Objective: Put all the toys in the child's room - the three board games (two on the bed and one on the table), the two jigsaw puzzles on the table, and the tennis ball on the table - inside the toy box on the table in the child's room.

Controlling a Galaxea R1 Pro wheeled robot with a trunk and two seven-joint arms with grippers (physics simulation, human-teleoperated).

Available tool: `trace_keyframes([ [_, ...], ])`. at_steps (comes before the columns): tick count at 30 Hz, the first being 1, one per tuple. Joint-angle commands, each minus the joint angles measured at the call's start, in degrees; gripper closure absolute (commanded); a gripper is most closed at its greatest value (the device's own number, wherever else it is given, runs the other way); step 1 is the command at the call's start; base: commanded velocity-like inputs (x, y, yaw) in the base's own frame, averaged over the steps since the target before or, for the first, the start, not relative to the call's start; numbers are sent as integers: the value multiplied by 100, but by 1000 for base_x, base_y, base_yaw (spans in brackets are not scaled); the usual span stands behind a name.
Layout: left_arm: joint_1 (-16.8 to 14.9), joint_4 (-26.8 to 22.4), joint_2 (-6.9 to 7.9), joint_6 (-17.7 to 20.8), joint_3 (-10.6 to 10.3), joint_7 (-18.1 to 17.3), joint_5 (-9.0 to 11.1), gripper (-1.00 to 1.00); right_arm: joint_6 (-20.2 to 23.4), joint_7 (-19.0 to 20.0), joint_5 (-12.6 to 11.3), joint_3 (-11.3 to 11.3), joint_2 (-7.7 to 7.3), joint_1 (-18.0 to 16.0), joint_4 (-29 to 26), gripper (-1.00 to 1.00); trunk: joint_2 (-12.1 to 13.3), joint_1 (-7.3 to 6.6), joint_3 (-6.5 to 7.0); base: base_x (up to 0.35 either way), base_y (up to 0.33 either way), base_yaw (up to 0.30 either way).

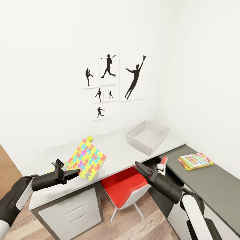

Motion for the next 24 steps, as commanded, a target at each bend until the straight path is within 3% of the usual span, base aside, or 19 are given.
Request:
trace_keyframes([
  [1,-2,-2,4,60,-2,-12,14,100,36,57,6,-16,6,-7,1,-100,-13,2,-10,-153,63,-264],
  [12,-2,-2,-3,58,-4,-8,14,100,36,208,12,-66,5,-9,1,-100,-13,2,27,-152,72,-264],
  [24,-2,-2,-4,51,-10,-8,14,100,36,211,9,-129,6,-6,1,-100,-13,2,67,-16,9,-264],
])
